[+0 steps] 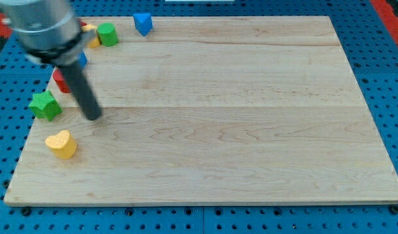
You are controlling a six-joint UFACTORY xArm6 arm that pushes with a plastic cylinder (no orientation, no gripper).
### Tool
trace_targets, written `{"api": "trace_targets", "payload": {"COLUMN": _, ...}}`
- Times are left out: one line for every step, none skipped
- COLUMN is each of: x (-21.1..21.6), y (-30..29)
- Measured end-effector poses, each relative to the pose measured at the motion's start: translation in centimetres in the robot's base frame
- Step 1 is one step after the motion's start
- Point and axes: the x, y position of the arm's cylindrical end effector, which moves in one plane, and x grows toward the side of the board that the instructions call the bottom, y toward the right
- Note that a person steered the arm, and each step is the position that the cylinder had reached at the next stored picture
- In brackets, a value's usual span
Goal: Move the yellow heart close to the green star
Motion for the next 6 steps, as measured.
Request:
{"api": "trace_targets", "payload": {"x": 6.6, "y": 4.4}}
{"api": "trace_targets", "payload": {"x": 8.9, "y": -1.4}}
{"api": "trace_targets", "payload": {"x": 8.1, "y": -7.6}}
{"api": "trace_targets", "payload": {"x": 8.0, "y": -8.1}}
{"api": "trace_targets", "payload": {"x": 6.4, "y": -8.7}}
{"api": "trace_targets", "payload": {"x": 5.5, "y": -2.2}}
